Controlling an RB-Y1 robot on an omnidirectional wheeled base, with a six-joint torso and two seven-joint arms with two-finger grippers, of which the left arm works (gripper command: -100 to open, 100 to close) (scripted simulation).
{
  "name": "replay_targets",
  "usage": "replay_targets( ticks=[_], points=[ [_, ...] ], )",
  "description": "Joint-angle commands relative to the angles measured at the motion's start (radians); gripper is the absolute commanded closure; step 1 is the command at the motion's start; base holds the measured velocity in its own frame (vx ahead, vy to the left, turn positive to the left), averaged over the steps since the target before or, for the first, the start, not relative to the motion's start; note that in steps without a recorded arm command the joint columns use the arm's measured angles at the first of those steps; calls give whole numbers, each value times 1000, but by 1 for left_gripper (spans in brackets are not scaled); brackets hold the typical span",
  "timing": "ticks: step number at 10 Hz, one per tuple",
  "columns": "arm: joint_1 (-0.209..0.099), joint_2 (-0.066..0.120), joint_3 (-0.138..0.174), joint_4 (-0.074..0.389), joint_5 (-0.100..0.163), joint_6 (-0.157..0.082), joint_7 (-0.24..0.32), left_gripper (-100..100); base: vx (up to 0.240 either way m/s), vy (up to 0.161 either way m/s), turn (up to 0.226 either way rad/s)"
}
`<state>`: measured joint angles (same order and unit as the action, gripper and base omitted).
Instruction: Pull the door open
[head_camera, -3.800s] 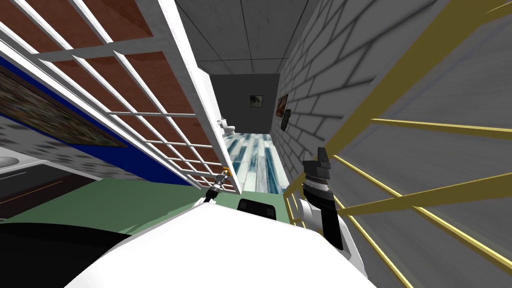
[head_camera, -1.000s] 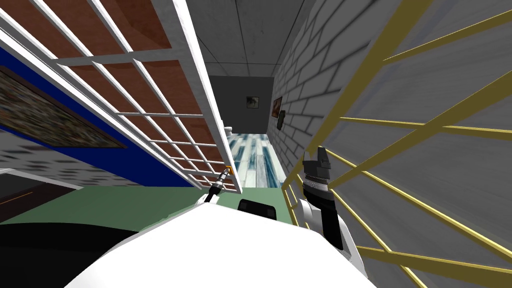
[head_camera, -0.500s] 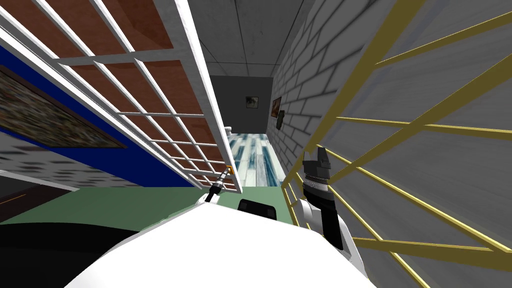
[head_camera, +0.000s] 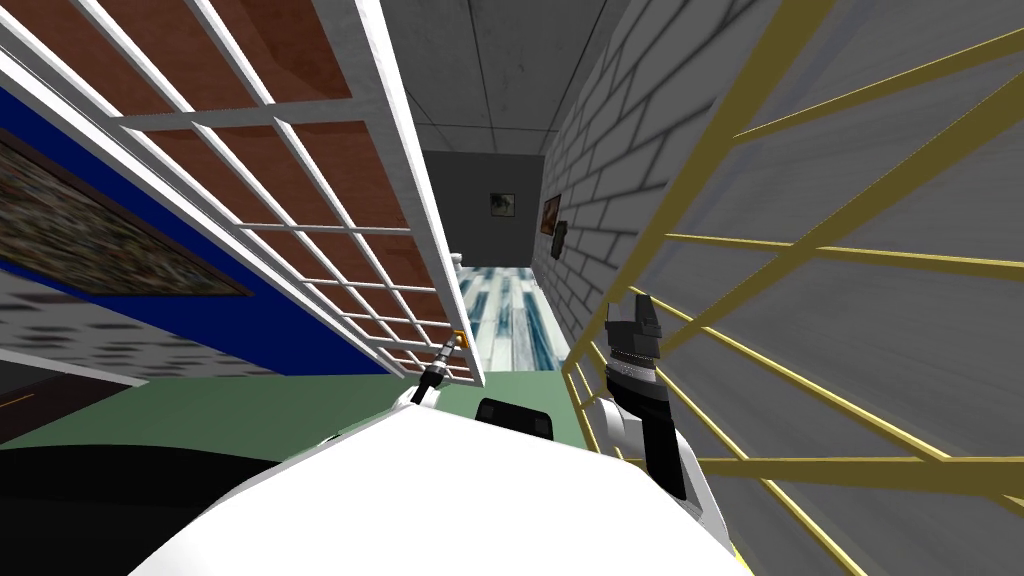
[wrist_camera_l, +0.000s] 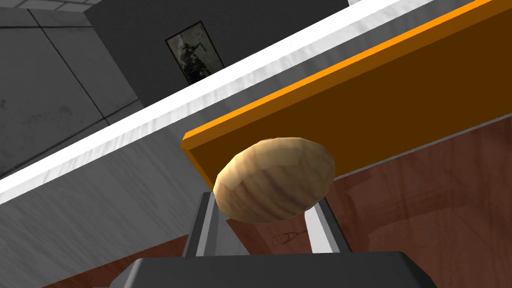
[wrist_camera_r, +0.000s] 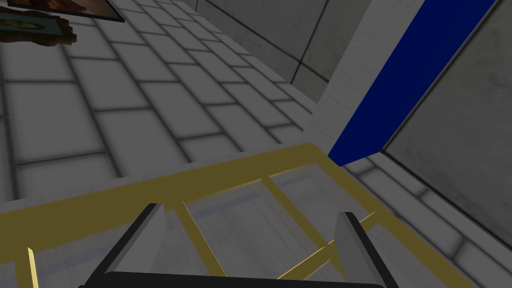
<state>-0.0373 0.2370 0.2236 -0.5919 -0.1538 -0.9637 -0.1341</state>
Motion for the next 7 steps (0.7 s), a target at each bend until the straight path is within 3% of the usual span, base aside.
replay_targets(
  ticks=[1, 2, 4, 5, 7],
  points=[
    [-6, -17, -19, 16, 1, -4, 39, 100, -49, 22, -38],
    [-11, -16, -26, 21, 13, -3, 71, 100, -43, 21, -41],
    [-11, -16, -26, 21, 13, -3, 80, 100, -21, 4, -5],
    [-16, -15, -34, 27, 26, -3, 122, 100, -34, 7, -33],
    [-16, -15, -34, 27, 26, -3, 122, 100, -18, 6, -1]
  ],
)
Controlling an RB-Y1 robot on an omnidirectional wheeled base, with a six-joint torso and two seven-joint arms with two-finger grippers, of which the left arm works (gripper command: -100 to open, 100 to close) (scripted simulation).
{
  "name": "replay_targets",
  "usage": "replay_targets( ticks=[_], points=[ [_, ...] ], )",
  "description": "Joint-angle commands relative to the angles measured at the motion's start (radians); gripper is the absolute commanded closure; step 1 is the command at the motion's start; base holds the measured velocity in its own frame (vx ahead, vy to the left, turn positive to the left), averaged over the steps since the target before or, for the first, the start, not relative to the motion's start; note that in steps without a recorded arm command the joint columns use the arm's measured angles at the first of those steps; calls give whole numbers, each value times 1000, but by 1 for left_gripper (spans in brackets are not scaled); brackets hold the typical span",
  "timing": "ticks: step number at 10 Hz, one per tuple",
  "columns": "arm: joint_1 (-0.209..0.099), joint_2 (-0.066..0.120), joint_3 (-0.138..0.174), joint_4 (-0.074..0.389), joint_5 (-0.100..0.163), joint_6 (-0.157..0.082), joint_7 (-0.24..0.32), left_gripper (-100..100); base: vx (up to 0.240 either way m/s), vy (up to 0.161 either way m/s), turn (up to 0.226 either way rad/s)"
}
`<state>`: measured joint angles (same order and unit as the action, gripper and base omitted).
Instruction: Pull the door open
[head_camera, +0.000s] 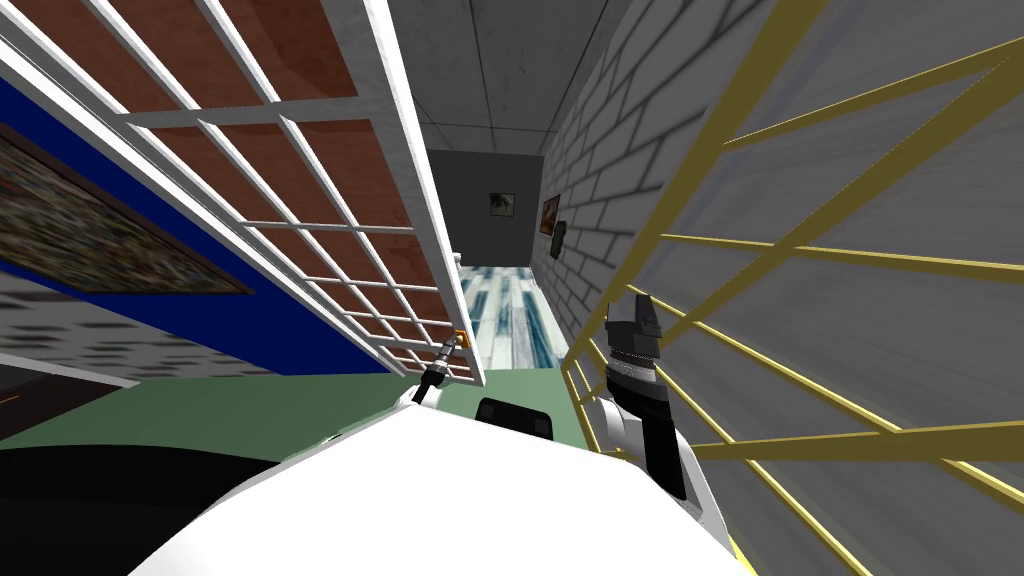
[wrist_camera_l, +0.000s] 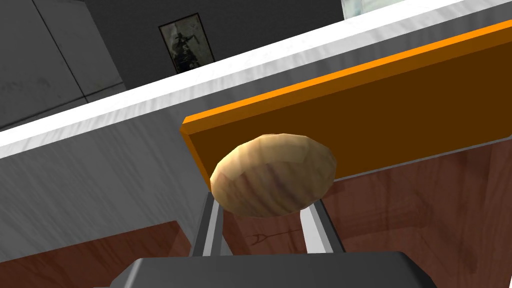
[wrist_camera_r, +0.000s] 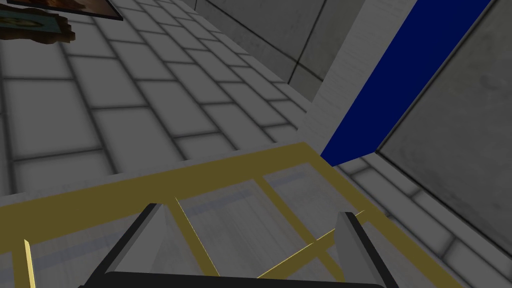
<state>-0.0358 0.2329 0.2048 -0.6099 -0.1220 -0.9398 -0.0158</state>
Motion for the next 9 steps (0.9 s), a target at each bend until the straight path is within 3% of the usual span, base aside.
replay_targets(
  ticks=[1, 2, 6, 8, 9],
  points=[
    [-18, -11, -15, 45, -6, -27, 4, 100, 0, 0, 0],
    [-23, -11, -23, 51, 7, -26, 45, 100, -24, 10, -44],
    [-23, -11, -23, 51, 7, -26, 45, 100, -12, 4, -7],
    [-33, -9, -38, 62, 32, -26, 117, 100, -40, 16, -45],
    [-33, -9, -38, 62, 32, -26, 128, 100, -36, 20, -50]
  ],
)
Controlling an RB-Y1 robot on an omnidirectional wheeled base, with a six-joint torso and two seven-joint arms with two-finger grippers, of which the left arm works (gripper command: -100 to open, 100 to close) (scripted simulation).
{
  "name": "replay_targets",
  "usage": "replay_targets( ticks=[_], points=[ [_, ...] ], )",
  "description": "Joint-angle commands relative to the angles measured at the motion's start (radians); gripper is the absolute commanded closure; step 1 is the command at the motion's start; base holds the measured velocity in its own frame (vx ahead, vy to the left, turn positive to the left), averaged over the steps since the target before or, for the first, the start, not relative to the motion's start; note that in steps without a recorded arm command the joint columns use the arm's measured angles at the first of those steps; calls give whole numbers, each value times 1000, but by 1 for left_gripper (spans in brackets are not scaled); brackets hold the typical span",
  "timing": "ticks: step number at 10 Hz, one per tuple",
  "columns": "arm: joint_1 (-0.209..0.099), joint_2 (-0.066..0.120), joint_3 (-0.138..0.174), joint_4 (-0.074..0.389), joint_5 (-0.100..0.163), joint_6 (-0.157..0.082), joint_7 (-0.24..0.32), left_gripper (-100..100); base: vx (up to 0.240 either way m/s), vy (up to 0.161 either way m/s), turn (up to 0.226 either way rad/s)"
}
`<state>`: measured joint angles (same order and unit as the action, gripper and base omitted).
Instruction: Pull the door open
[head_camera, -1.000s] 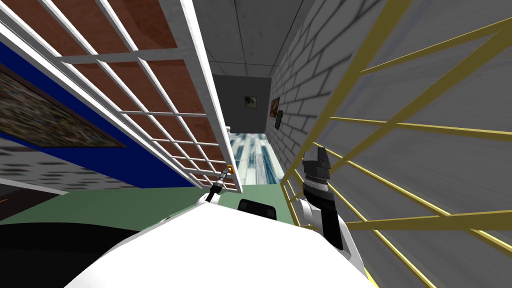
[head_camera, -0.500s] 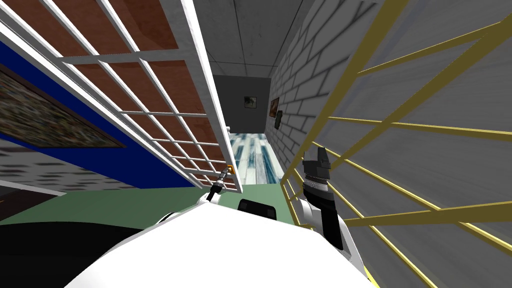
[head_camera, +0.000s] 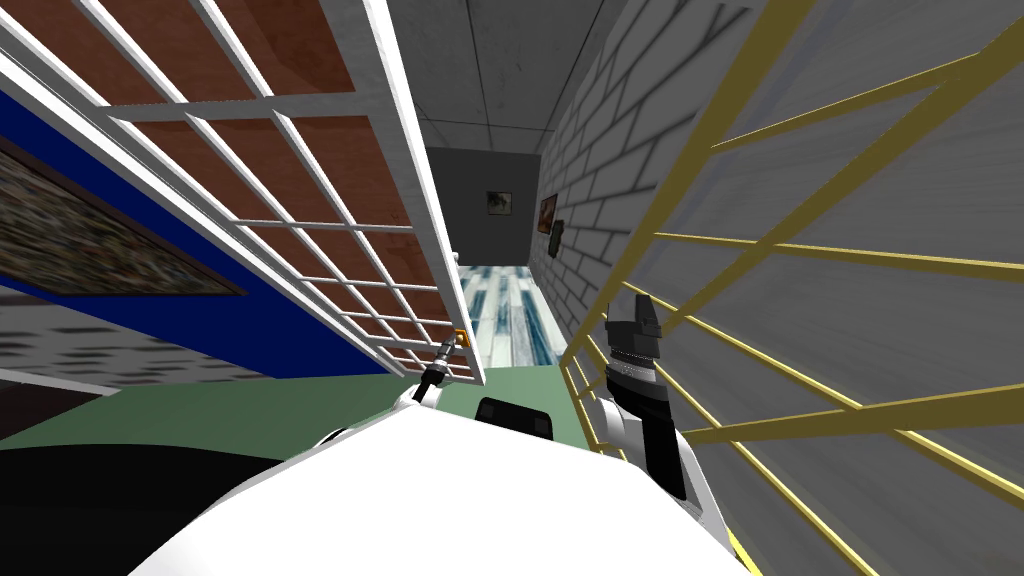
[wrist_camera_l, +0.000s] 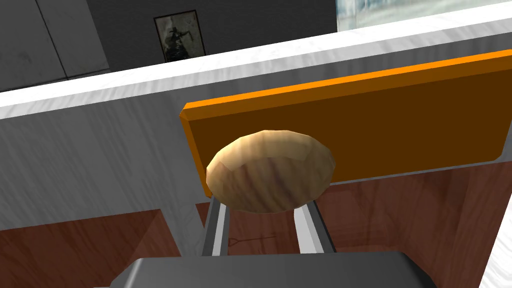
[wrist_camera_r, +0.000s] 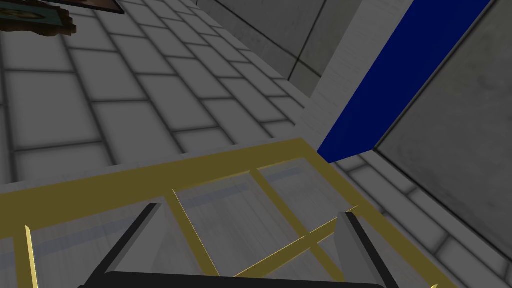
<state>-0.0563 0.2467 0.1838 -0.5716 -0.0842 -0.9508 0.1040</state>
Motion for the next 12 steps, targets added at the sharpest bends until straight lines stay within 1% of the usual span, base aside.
replay_targets(
  ticks=[1, 2, 3, 4, 5, 6, 7, 8, 9, 10, 11, 12],
  points=[
    [-18, -22, -25, 30, 7, -14, 50, 100, -48, 23, -32],
    [-24, -21, -33, 36, 20, -14, 75, 100, -71, 19, -25],
    [-24, -21, -33, 36, 20, -14, 92, 100, -49, 16, -41],
    [-29, -21, -40, 42, 33, -13, 125, 100, -38, 23, -65],
    [-29, -21, -40, 42, 33, -13, 133, 100, -34, 20, -24],
    [-34, -20, -48, 47, 46, -13, 174, 100, -52, 15, -35],
    [-40, -19, -56, 53, 59, -13, 199, 100, -66, 28, -65],
    [-40, -19, -56, 53, 59, -13, 216, 100, -41, 16, -12],
    [-45, -18, -64, 59, 72, -12, 249, 100, -35, 5, -22],
    [-45, -18, -64, 49, 72, -12, 258, 100, -28, 8, -23],
    [-45, -18, -64, 59, 72, -12, 258, 100, -18, 7, -11],
    [-50, -18, -72, 65, 85, -12, 300, 100, -32, 7, -46]
  ],
)
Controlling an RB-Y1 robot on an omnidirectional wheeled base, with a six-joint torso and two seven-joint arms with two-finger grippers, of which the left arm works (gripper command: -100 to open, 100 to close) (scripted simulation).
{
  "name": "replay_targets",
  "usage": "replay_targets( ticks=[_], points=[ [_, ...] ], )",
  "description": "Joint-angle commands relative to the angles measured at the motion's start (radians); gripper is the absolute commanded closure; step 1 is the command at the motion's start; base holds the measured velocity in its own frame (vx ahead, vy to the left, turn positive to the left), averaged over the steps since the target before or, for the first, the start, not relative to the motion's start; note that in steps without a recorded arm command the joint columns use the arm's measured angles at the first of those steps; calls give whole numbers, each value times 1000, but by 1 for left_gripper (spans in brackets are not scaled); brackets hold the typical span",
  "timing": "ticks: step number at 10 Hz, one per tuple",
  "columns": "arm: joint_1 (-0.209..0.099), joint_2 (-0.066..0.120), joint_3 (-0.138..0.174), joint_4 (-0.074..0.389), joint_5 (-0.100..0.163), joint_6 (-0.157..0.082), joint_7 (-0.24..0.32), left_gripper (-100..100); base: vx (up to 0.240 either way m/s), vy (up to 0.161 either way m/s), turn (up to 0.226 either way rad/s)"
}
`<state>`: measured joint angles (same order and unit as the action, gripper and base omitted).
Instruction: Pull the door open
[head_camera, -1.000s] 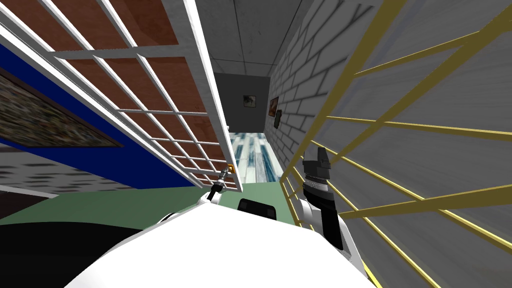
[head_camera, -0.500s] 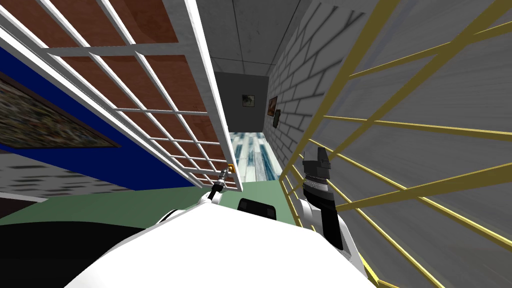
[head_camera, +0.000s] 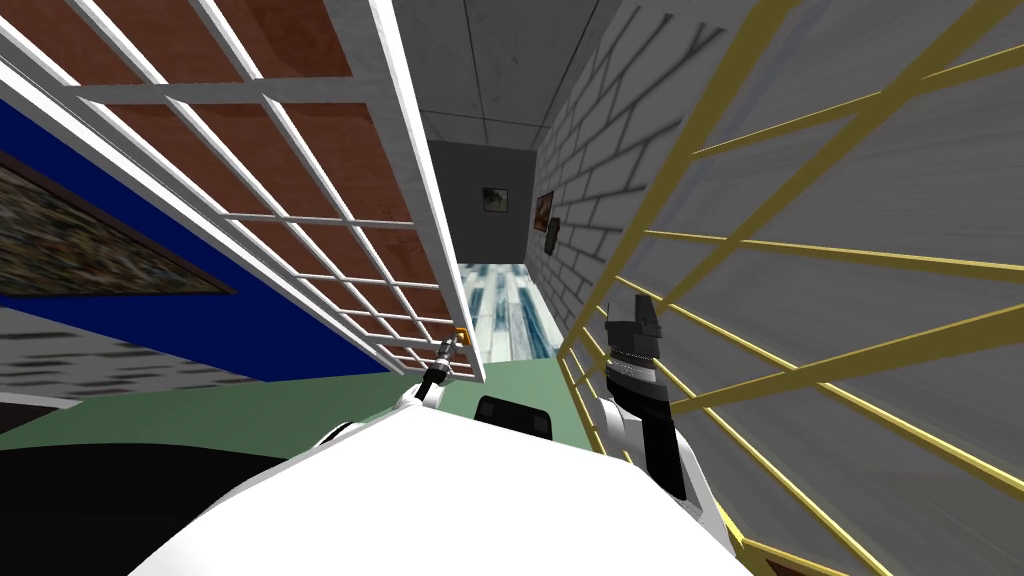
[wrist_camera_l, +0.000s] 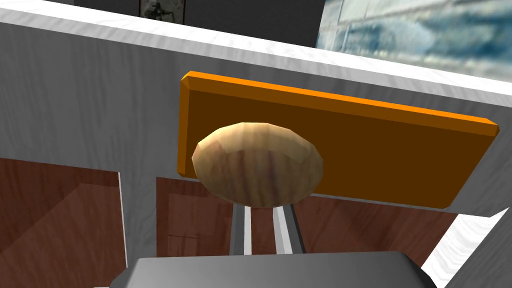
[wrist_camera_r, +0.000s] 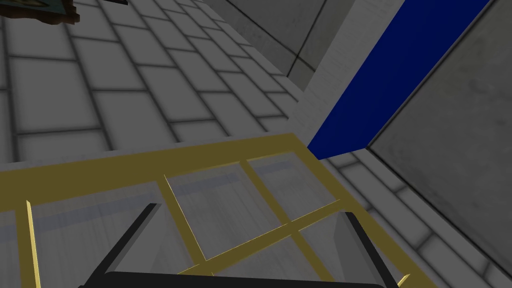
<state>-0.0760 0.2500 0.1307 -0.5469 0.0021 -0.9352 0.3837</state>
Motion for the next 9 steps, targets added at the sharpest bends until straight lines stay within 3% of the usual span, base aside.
replay_targets(
  ticks=[1, 2, 3, 4, 9],
  points=[
    [-31, -21, -19, 40, -2, -27, 20, 100, -28, 6, -14],
    [-31, -21, -19, 20, -2, -27, 20, 100, 0, 0, 0],
    [-36, -20, -26, 46, 11, -27, 62, 100, -27, 15, -61],
    [-24, 0, -12, 43, 25, -13, 84, -100, -39, 39, -2],
    [-35, -13, -27, 42, 69, -3, 218, -100, -73, -2, -52]
  ],
)
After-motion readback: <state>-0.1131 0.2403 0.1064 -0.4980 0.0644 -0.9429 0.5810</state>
